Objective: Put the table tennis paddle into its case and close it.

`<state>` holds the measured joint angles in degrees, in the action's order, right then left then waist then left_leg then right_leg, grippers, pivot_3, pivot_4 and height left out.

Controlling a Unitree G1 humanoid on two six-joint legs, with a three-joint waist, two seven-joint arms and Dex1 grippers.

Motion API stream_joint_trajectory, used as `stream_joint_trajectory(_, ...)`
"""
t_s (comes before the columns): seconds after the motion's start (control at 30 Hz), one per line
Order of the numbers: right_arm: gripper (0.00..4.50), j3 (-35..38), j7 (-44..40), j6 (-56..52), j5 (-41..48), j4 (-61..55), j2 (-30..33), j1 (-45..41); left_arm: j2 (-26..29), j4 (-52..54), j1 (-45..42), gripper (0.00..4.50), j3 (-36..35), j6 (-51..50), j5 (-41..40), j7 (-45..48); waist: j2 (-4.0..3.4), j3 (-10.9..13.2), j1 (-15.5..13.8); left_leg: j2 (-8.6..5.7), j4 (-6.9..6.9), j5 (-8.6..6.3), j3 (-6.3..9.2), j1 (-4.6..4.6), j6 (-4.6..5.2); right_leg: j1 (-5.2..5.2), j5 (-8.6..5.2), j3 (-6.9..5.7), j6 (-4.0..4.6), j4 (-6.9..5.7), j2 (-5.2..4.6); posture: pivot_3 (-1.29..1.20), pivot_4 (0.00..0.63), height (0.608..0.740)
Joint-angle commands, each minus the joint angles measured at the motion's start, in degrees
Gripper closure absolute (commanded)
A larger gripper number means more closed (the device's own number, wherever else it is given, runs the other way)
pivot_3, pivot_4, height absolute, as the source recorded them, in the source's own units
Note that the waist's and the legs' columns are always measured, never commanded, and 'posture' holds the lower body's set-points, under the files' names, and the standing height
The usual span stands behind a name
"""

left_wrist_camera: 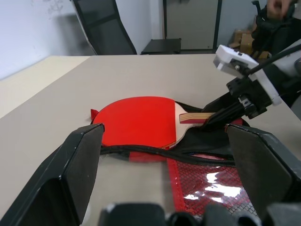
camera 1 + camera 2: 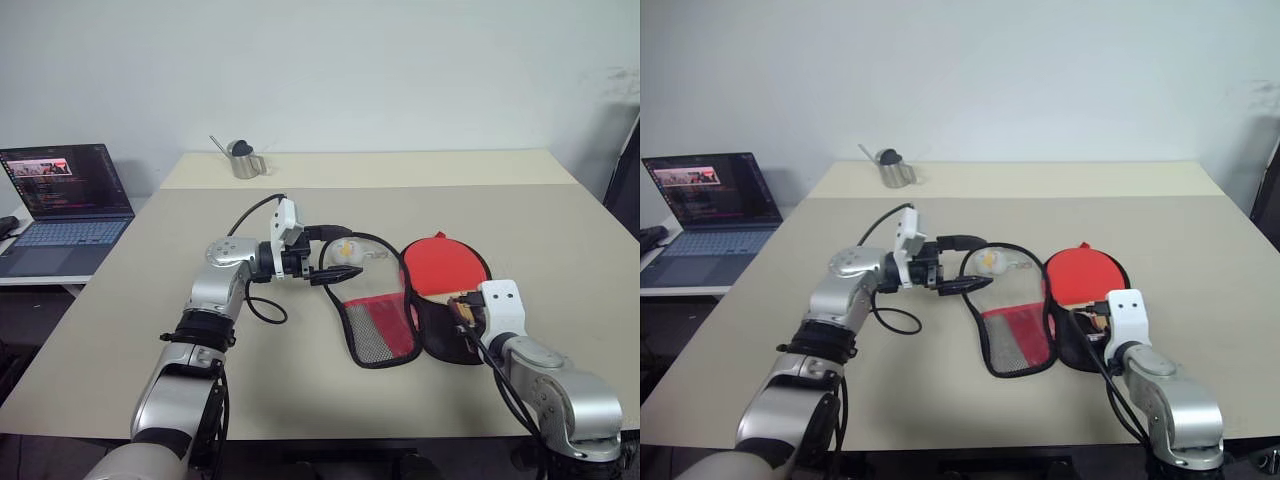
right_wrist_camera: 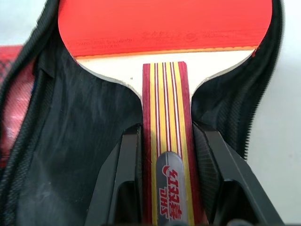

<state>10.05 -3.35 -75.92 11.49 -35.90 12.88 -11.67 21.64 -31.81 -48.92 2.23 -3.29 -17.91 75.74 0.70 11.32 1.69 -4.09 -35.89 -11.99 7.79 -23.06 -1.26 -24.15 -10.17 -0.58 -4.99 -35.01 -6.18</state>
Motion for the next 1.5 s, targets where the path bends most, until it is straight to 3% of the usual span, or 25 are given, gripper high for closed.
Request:
stream_joint_trajectory(0.03, 3.36, 1.70, 1.10, -2.26, 0.01, -6.22, -1.55, -0.13, 0.16, 0.35, -1.54, 0.00, -0.93, 1.00, -0.56, -0.03, 0.00, 0.00, 0.00, 0.00, 0.00, 0.00, 0.00, 0.00, 0.00, 0.00, 0.00, 0.00, 0.00, 0.00, 0.00, 0.00, 0.150, 0.740)
stream_joint_trajectory(0.47, 3.36, -0.47, 2.65, -3.19, -1.53, -5.31, -4.97, -0.31, -0.31, -1.23, -2.40, 0.00, -0.96, 1.85, -0.26, -0.07, 0.00, 0.00, 0.02, 0.01, 0.00, 0.00, 0.01, 0.01, 0.00, -0.01, 0.00, -0.01, 0.00, 0.00, 0.01, 0.00, 0.150, 0.740)
stream_joint_trajectory(0.8, 0.05, -1.40, 2.63, -1.22, -2.14, -5.76, -5.23, -1.80, -0.01, -1.20, -2.02, 0.00, -1.23, 2.14, -0.12, -0.75, 0.00, 0.00, 0.02, 0.01, 0.00, 0.00, 0.01, 0.01, 0.00, 0.00, 0.00, 0.00, 0.00, 0.00, 0.01, 0.00, 0.150, 0.740)
stream_joint_trajectory(0.97, 0.02, 0.99, -1.68, -0.47, 1.84, -10.71, -5.11, -3.57, 0.74, -2.75, -1.84, 0.00, -1.70, 3.27, 0.71, -2.17, 0.00, 0.00, 0.02, 0.01, 0.00, 0.00, 0.02, 0.01, 0.00, 0.00, 0.00, -0.01, 0.00, -0.01, 0.01, 0.00, 0.150, 0.740)
stream_joint_trajectory(1.2, 0.02, 10.19, -15.81, -4.00, 13.25, -20.11, 4.86, -7.88, 3.09, -10.34, -1.86, 0.00, -1.47, 8.58, 4.70, -6.12, 0.00, 0.00, -0.04, 0.00, -0.01, 0.00, 0.02, 0.00, 0.00, 0.02, 0.01, -0.03, -0.02, 0.00, 0.00, 0.00, 0.150, 0.740)
stream_joint_trajectory(1.5, 0.02, 20.59, -31.14, -13.41, 31.87, -22.11, 15.81, -13.67, 3.99, -22.89, -3.20, 0.00, 0.87, 18.50, 13.39, -12.42, 0.02, 0.00, -0.21, 0.02, -0.02, 0.00, 0.00, -0.01, 0.00, 0.04, 0.01, -0.06, -0.02, 0.01, -0.01, 0.00, 0.150, 0.740)
